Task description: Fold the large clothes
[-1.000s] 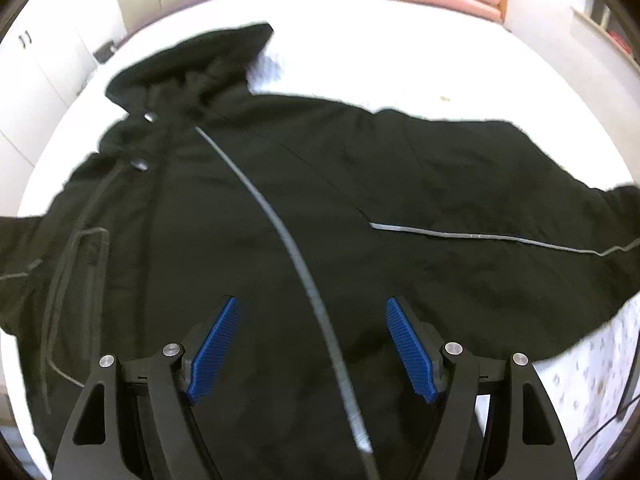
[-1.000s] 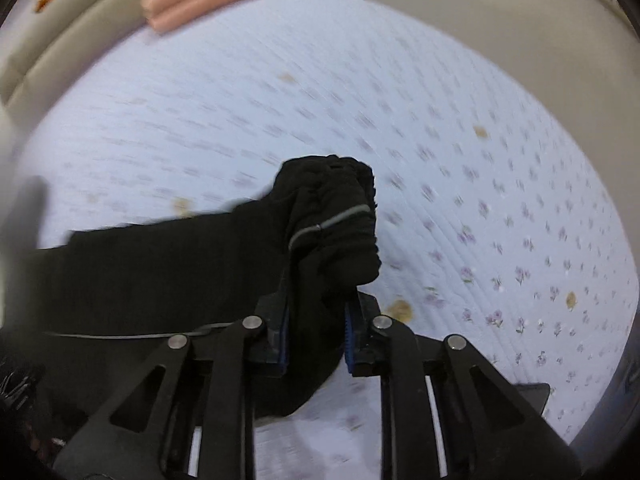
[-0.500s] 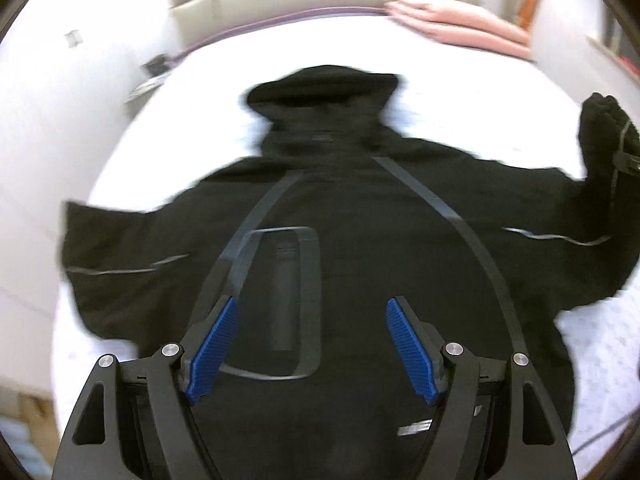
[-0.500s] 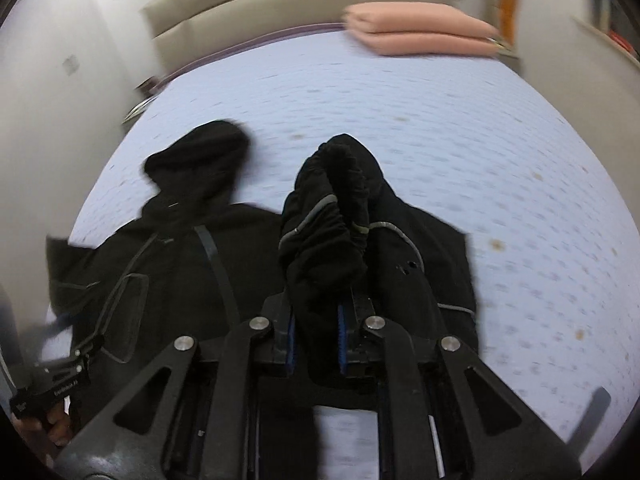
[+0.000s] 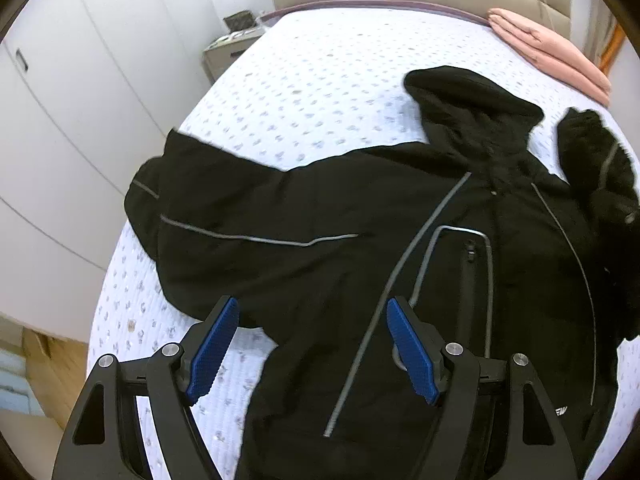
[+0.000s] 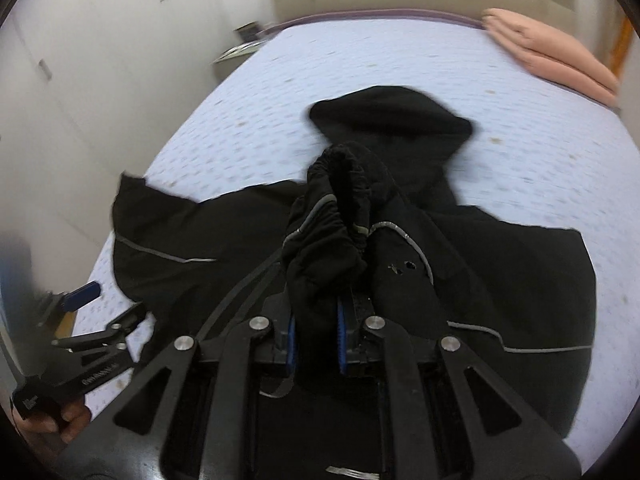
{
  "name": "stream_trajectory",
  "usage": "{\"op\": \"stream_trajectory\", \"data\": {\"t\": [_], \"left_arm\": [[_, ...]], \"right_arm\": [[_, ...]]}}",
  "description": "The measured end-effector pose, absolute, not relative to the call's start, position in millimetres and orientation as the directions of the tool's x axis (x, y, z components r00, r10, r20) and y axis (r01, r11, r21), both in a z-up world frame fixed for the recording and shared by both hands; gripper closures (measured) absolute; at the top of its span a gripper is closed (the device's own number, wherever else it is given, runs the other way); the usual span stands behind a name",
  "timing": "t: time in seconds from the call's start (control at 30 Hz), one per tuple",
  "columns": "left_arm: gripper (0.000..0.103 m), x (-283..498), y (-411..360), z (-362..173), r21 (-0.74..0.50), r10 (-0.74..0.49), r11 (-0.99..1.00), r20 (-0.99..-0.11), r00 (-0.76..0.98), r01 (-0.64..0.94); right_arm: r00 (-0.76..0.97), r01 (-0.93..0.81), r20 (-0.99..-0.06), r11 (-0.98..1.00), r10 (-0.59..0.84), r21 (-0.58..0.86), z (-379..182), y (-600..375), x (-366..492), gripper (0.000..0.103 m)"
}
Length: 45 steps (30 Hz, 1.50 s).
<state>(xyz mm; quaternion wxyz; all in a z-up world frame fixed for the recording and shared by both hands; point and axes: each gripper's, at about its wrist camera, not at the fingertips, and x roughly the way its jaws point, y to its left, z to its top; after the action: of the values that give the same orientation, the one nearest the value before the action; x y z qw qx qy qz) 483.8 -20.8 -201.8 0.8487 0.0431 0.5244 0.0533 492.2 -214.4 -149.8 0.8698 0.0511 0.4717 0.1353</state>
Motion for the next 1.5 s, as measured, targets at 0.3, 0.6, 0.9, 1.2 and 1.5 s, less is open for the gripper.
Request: {"op": "stream_trajectory", "data": {"t": [0.3,0.6,0.9,1.2,1.5], "left_arm": [[0.025,489.5,21.2,-223.1,0.118,0.142,0.989,-0.907,0.395,-0.086],[0.025,493.2,41.2,-245.5,0.074,0.098,0.994,-0.931,0.353,-0.081],[0.025,515.6,2.1,-256.5,-0.185,-0.205,0.978,-0.918,0.339,0.092],[0.025,552.4,-34.0,-299.9,-0.357,-0.379,0.924,-0.896,0.231,0.133],[0.082,567.9,-56.9,-314.8,-0.363,-0.4,0.912,-0.891,0.214,0.189]], "right_arm": [[0.296,-0.21,-0.914,0.952,0.278,0.221,-259.4,-128.4,516.8,0.088],[0.217,-0.233,-0.894,0.91,0.392,0.342,-262.5,-129.1,505.4,0.053],[0.397,0.07,-0.916,0.993,0.055,0.09,-230.4,-274.7,468.4,0.06],[0.255,0.196,-0.961,0.968,0.106,0.158,-310.5,-312.7,481.6,0.09],[0.242,0.161,-0.966,0.978,0.092,0.133,-301.1,-303.7,491.8,0.089]]}}
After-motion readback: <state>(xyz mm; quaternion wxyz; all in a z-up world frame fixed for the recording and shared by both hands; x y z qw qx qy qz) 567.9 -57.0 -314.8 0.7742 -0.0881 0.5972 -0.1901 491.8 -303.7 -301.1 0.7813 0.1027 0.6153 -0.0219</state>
